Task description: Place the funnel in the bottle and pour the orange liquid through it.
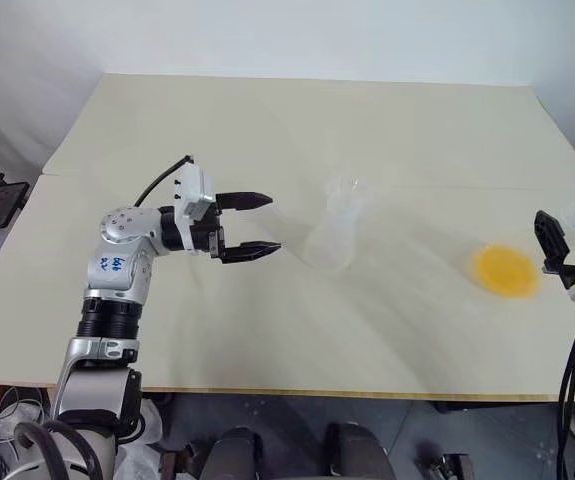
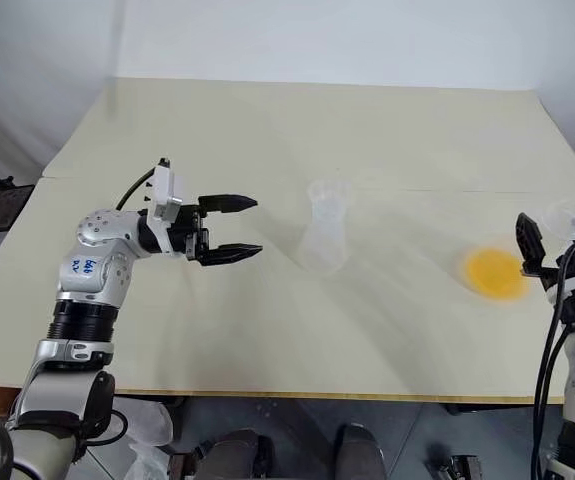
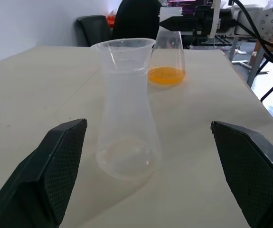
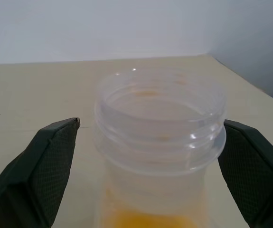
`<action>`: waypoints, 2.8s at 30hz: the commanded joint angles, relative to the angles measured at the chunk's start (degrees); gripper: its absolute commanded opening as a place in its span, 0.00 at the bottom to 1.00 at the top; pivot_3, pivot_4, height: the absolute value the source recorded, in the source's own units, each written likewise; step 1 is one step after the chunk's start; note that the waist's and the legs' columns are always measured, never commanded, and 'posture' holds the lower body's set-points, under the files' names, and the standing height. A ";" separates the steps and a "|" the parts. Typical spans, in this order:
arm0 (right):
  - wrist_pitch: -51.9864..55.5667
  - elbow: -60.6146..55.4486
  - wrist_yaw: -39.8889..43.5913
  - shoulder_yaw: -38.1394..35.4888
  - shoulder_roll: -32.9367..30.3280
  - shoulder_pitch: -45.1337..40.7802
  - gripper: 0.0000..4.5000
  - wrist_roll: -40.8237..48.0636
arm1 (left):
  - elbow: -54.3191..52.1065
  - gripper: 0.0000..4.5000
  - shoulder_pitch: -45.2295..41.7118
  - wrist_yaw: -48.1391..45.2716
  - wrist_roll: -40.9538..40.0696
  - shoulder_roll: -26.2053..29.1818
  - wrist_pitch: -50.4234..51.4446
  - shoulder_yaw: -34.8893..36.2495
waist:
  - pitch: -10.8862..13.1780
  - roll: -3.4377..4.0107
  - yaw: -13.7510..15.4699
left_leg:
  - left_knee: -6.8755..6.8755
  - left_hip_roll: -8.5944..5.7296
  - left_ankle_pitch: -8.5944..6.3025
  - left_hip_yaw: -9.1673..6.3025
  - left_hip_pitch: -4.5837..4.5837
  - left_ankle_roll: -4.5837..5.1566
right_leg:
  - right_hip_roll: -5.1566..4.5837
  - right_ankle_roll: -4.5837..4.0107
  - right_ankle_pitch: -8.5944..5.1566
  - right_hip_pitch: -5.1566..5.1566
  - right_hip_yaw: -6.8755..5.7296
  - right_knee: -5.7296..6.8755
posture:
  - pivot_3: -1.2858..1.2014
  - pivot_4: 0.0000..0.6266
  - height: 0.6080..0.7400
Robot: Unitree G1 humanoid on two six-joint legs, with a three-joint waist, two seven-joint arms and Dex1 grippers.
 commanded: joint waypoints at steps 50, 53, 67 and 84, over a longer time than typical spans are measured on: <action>-15.33 2.36 3.69 43.45 -8.56 -34.03 0.55 -47.00 | -12.95 1.00 9.74 12.74 -2.49 -5.09 -1.77 0.01 | 0.02 0.04 -1.10 | 0.01 0.01 0.00 -0.17 -0.17 0.00 | -0.04 0.00 0.00 -0.08 -0.19 -0.04 | 0.52 0.24 1.00; -18.65 3.48 4.45 44.90 -8.82 -35.03 0.55 -50.01 | -13.53 1.00 10.19 13.43 -2.52 -5.25 -1.80 -0.26 | 0.02 0.04 -1.51 | -0.01 0.02 0.00 -0.22 -0.17 0.00 | -0.04 0.00 0.00 -0.06 -0.23 -0.04 | 0.52 0.24 1.00; -27.07 6.07 3.72 46.25 -9.42 -37.64 0.55 -60.48 | -13.61 1.00 10.58 15.39 -2.68 -6.60 -2.20 -1.50 | 0.02 0.04 -1.54 | -0.03 0.02 0.00 -0.33 -0.17 -0.01 | -0.05 0.00 0.00 -0.06 -0.22 -0.05 | 0.52 0.24 1.00; -34.39 5.66 0.23 46.54 -7.82 -38.69 0.55 -67.85 | -13.71 1.00 10.92 17.08 -2.26 -7.50 -2.96 -2.10 | 0.02 0.04 -1.56 | -0.03 0.03 0.00 -0.46 -0.17 -0.01 | -0.05 0.00 0.00 -0.06 -0.21 -0.06 | 0.52 0.24 1.00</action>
